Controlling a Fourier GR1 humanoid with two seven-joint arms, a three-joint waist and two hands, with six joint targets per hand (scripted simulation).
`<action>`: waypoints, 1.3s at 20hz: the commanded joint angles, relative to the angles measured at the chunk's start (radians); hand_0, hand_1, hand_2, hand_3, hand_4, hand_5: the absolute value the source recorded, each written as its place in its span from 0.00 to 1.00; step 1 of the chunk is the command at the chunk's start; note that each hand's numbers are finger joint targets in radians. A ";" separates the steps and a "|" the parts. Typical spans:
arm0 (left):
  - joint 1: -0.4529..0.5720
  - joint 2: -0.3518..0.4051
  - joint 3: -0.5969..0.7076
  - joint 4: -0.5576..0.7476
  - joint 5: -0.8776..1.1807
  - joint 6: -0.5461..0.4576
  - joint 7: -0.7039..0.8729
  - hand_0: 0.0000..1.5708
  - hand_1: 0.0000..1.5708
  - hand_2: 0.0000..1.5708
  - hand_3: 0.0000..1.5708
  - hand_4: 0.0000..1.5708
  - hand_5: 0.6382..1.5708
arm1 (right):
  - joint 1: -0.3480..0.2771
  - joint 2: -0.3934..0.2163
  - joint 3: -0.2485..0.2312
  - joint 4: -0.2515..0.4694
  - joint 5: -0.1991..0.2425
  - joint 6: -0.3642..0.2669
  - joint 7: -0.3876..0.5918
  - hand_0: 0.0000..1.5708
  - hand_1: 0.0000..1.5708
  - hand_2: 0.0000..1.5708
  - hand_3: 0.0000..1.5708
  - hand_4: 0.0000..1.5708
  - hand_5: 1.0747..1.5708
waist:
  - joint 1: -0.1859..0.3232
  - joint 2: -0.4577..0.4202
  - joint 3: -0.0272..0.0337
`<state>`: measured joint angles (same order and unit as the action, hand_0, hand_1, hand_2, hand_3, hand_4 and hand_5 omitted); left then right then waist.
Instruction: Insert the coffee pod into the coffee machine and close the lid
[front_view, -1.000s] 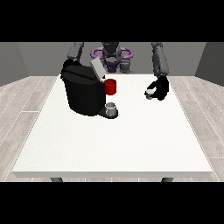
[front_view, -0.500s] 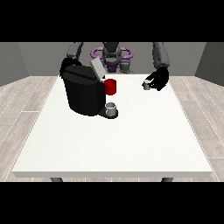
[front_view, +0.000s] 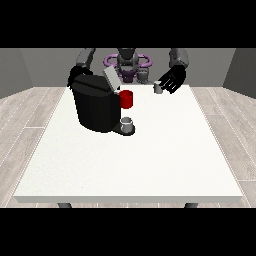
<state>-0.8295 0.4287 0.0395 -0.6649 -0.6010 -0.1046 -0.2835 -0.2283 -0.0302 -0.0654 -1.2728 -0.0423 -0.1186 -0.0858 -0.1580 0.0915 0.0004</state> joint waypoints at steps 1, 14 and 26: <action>-0.054 0.034 0.031 0.002 0.001 -0.021 0.020 0.80 0.80 0.85 0.82 0.35 1.00 | 0.001 -0.005 0.012 -0.029 0.007 0.009 -0.021 0.00 0.00 0.00 0.00 0.31 1.00 | -0.035 0.023 -0.0004; -0.275 0.035 0.097 0.019 0.018 -0.034 0.168 0.80 0.80 0.82 0.78 0.30 1.00 | -0.092 -0.015 0.039 -0.093 0.015 -0.005 0.049 0.00 0.00 0.00 0.00 0.32 1.00 | -0.128 0.103 -0.0003; -0.354 0.026 0.088 0.019 -0.006 -0.055 0.192 0.83 0.83 0.85 0.79 0.31 1.00 | -0.118 -0.034 0.004 -0.076 0.007 -0.012 0.048 0.00 0.00 0.00 0.00 0.31 1.00 | -0.134 0.141 0.0000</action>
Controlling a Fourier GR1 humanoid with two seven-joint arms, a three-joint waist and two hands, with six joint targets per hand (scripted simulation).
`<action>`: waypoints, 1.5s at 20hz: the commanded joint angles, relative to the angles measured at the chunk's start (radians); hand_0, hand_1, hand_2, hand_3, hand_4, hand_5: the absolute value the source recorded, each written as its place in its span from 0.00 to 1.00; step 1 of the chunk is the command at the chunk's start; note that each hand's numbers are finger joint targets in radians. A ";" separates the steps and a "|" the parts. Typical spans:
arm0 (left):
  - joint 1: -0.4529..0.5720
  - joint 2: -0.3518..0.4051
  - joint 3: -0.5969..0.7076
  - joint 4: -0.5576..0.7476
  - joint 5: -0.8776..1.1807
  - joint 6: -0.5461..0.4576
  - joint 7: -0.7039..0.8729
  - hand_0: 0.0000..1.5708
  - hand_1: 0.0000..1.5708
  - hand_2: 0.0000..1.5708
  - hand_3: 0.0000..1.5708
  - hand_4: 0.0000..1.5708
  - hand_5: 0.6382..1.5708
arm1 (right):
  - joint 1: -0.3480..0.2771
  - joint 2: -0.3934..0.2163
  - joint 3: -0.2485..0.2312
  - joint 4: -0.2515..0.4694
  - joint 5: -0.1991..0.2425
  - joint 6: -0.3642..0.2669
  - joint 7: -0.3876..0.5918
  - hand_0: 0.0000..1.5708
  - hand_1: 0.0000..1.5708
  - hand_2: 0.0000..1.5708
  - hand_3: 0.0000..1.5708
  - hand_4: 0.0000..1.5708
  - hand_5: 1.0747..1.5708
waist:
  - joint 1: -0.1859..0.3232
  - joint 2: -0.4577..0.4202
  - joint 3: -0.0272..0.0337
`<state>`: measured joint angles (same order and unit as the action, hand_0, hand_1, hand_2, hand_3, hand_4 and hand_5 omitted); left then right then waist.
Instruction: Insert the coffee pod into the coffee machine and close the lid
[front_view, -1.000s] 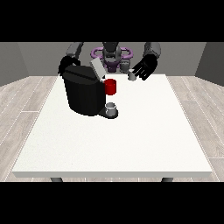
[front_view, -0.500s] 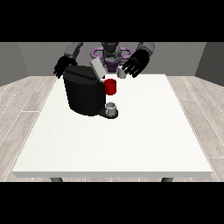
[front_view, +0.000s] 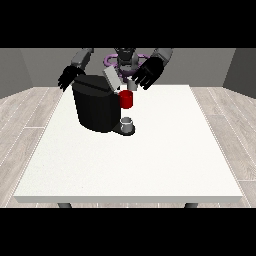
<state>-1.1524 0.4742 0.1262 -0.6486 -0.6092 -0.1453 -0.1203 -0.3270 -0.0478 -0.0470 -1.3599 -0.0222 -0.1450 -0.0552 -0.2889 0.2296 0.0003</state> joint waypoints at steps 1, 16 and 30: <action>-0.003 -0.015 -0.004 0.013 -0.012 0.010 0.004 0.83 0.83 0.85 0.79 0.31 1.00 | -0.028 0.006 -0.007 -0.015 -0.004 -0.022 0.049 0.00 0.00 0.00 0.00 0.33 1.00 | 0.001 0.009 -0.0002; -0.003 -0.077 -0.026 0.012 -0.036 0.014 0.003 0.75 0.75 0.80 0.76 0.31 1.00 | 0.063 0.046 0.026 0.010 -0.004 -0.014 -0.080 0.00 0.00 0.00 0.00 0.31 1.00 | 0.003 0.004 0.0001; -0.002 -0.071 -0.018 0.050 -0.064 0.040 -0.003 0.78 0.78 0.81 0.75 0.31 1.00 | -0.005 0.015 0.008 -0.044 -0.004 -0.023 0.027 0.00 0.00 0.00 0.00 0.28 1.00 | -0.013 0.041 -0.0003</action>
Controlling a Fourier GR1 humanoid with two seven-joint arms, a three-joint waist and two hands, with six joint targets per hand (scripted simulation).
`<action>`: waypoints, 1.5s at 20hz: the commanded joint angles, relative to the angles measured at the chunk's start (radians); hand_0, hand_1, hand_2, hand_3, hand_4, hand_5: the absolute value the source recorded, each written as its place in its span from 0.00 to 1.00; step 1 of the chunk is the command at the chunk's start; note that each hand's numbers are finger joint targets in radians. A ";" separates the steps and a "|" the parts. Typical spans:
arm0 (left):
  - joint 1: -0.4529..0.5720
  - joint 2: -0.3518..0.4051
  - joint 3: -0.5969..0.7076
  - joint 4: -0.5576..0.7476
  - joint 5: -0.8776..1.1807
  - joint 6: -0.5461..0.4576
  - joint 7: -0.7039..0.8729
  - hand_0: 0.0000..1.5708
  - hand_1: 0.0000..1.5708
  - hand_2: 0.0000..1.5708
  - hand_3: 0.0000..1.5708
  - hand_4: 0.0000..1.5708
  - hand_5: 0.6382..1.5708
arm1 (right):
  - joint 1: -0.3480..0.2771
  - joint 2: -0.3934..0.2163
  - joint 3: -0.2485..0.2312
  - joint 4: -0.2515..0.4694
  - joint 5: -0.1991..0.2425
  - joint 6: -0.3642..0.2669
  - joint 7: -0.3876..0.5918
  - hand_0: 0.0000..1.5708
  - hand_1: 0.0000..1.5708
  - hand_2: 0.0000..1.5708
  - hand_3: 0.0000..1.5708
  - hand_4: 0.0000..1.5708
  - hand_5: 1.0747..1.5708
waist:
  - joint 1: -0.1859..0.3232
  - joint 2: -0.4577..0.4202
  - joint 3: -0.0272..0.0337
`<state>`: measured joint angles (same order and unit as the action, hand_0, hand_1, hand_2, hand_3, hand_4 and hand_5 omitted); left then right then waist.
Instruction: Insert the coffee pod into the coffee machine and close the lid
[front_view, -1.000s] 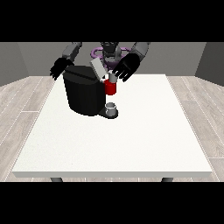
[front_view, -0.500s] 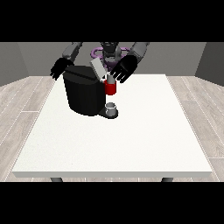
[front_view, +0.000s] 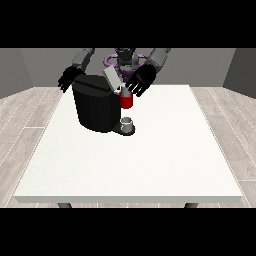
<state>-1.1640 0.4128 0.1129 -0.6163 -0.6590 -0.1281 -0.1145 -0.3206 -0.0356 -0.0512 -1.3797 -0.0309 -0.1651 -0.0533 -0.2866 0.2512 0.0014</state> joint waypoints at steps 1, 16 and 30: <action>0.028 0.028 0.016 0.033 0.001 0.006 -0.049 0.78 0.78 0.81 0.75 0.31 1.00 | 0.018 0.006 0.029 -0.058 0.020 -0.014 0.037 0.00 0.00 0.00 0.00 0.26 1.00 | -0.028 0.022 -0.0017; 0.031 0.004 -0.005 0.011 -0.037 0.031 -0.044 0.67 0.67 0.71 0.61 0.23 1.00 | -0.004 -0.032 -0.016 -0.005 -0.009 0.019 -0.004 0.00 0.00 0.00 0.00 0.29 1.00 | 0.003 0.030 -0.0015; -0.008 0.031 -0.059 0.008 -0.106 -0.048 -0.029 0.00 0.00 0.00 0.00 0.00 1.00 | 0.018 -0.011 -0.024 0.055 -0.005 0.005 -0.077 0.00 0.00 0.00 0.00 0.22 1.00 | 0.004 0.022 -0.0009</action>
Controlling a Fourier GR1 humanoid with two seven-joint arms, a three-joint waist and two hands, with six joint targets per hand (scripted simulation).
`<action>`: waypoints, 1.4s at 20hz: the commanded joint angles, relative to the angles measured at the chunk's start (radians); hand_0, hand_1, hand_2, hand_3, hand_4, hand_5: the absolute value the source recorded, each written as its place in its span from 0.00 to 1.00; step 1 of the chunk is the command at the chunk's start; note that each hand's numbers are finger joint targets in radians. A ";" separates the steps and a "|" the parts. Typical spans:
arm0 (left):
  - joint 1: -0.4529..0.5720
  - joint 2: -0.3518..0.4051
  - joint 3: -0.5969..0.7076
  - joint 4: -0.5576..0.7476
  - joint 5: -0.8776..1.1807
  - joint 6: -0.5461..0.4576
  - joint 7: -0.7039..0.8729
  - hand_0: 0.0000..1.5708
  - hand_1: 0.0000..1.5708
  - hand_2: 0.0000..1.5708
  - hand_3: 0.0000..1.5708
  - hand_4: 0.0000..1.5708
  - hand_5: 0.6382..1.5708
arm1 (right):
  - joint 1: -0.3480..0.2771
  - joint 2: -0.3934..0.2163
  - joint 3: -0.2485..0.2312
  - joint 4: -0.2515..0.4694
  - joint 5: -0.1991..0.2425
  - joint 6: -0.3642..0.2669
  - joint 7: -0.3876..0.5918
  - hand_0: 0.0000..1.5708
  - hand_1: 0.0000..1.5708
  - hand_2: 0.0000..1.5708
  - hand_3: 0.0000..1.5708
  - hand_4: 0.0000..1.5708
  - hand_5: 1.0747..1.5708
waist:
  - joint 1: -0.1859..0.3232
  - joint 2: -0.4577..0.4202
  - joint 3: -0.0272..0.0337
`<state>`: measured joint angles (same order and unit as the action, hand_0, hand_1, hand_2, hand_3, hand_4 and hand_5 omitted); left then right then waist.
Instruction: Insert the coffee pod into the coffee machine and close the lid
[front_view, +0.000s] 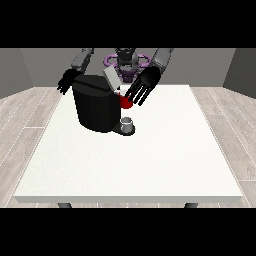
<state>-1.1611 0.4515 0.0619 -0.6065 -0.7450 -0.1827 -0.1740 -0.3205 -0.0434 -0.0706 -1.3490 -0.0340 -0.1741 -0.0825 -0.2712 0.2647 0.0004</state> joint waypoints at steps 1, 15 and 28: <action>0.018 0.005 -0.008 0.017 -0.018 -0.009 -0.011 0.00 0.00 0.00 0.00 0.00 1.00 | 0.048 -0.004 0.031 -0.025 0.012 0.022 0.009 0.00 0.00 0.00 0.00 0.22 1.00 | -0.027 -0.025 -0.0004; 0.091 -0.056 0.003 -0.028 -0.014 -0.006 0.008 0.00 0.00 0.00 0.00 0.00 1.00 | 0.082 0.008 -0.011 0.004 -0.036 0.023 -0.016 0.00 0.00 0.00 0.00 0.28 1.00 | 0.052 -0.132 -0.0002; 0.374 -0.276 0.275 -0.027 0.353 -0.030 -0.083 0.00 0.00 0.00 0.00 0.00 1.00 | 0.227 -0.080 -0.006 -0.063 -0.028 0.091 0.028 0.00 0.00 0.00 0.00 0.25 1.00 | 0.199 -0.428 -0.0018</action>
<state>-0.8801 0.2302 0.2814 -0.6326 -0.4730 -0.2067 -0.2208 -0.1181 -0.0750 -0.0722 -1.3845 -0.0560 -0.1234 -0.0859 -0.1129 -0.0827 -0.0013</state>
